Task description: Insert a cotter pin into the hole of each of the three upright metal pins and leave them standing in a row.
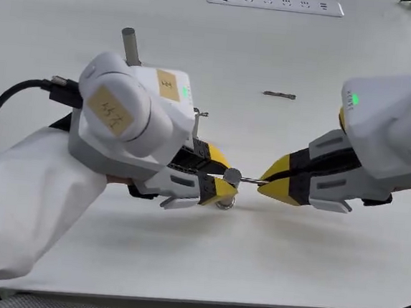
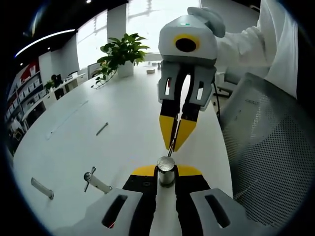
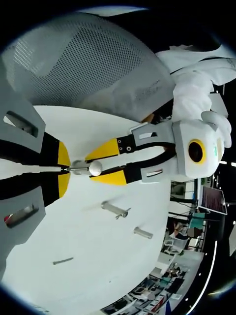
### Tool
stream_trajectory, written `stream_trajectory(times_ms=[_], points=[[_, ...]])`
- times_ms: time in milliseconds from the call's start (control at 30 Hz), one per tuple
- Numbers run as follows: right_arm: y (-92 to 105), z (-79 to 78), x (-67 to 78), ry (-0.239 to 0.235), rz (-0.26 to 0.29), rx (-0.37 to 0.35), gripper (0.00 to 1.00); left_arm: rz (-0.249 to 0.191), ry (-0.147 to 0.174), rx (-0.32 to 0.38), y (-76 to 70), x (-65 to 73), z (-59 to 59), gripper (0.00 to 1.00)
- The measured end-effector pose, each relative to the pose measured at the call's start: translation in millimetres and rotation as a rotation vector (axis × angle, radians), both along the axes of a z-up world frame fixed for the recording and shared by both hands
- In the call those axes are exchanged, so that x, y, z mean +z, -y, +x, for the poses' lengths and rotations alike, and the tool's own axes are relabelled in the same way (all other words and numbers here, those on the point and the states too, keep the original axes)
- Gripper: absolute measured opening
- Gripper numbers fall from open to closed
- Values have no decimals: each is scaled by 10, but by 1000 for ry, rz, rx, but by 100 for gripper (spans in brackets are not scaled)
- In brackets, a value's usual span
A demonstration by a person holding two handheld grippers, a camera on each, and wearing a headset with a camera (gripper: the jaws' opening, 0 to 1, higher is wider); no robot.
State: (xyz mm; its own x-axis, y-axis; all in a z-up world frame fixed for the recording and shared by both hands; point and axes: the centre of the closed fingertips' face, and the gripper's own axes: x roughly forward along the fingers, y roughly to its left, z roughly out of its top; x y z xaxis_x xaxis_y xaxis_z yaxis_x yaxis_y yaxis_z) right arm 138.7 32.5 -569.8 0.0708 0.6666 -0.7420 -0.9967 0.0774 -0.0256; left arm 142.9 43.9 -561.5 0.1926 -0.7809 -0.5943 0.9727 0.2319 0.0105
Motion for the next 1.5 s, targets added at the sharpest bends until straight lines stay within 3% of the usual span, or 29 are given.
stream_trajectory(times_ms=[200, 1000, 1233, 1400, 1500], points=[[-80, 47, -56, -4, 8, 11, 0, 2, 1, -1, 3, 2, -8, 10], [-200, -19, 19, 48, -18, 121, 0, 22, 15, -35, 5, -7, -6, 10], [-214, -21, 40, 15, -2, 94, 0, 18, 0, -29, 3, -4, -11, 10], [-259, -19, 125, 0, 41, 58, 9, 19, -13, -33, 0, -14, -25, 13], [-227, -18, 82, 5, 37, 58, 14, 23, -11, -26, -12, -21, -24, 20]])
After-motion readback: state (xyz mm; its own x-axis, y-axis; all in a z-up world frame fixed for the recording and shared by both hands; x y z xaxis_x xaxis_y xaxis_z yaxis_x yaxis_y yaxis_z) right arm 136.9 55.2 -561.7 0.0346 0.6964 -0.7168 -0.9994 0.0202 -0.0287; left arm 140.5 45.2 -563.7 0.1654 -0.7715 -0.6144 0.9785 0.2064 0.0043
